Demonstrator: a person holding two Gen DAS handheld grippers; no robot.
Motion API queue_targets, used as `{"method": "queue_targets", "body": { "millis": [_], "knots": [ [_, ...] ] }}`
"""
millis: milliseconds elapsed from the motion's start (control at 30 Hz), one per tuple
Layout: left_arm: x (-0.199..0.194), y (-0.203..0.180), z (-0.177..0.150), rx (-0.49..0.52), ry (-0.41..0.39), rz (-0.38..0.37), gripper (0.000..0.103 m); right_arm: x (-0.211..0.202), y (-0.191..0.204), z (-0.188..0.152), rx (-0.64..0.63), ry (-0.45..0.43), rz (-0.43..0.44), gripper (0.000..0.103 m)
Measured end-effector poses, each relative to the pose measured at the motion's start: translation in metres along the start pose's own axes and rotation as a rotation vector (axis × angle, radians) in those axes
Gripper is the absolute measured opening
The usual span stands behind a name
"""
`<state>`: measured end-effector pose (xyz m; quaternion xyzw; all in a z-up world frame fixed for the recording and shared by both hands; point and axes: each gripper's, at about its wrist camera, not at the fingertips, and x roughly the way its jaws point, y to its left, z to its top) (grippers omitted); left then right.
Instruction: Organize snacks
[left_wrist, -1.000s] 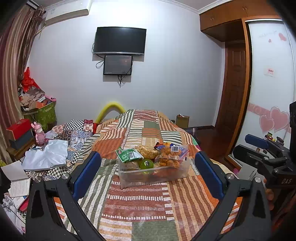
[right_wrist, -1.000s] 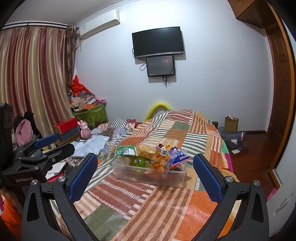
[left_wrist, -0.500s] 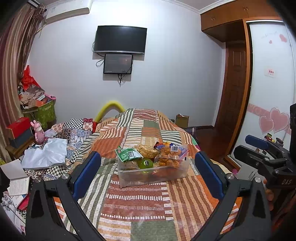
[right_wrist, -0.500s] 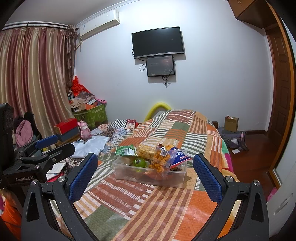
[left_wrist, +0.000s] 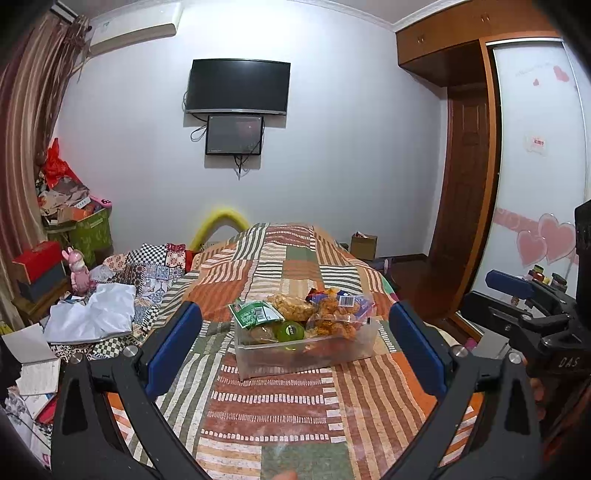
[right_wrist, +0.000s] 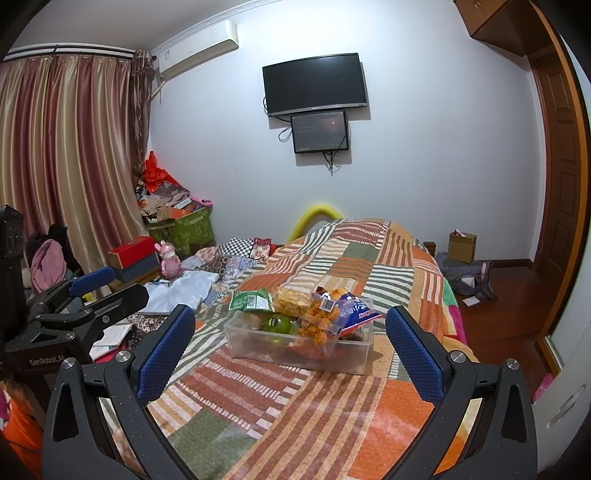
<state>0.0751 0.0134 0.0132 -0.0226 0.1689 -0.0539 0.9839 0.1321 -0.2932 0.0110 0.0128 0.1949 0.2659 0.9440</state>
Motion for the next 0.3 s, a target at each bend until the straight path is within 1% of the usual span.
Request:
{"method": "queue_targets", "body": {
  "millis": [300],
  "knots": [
    [0.0018,0.0011,0.0007,-0.011,0.011,-0.012,0.103,-0.0007,0.0008,0.0019,0.0,0.0,-0.001,0.103]
  ]
}}
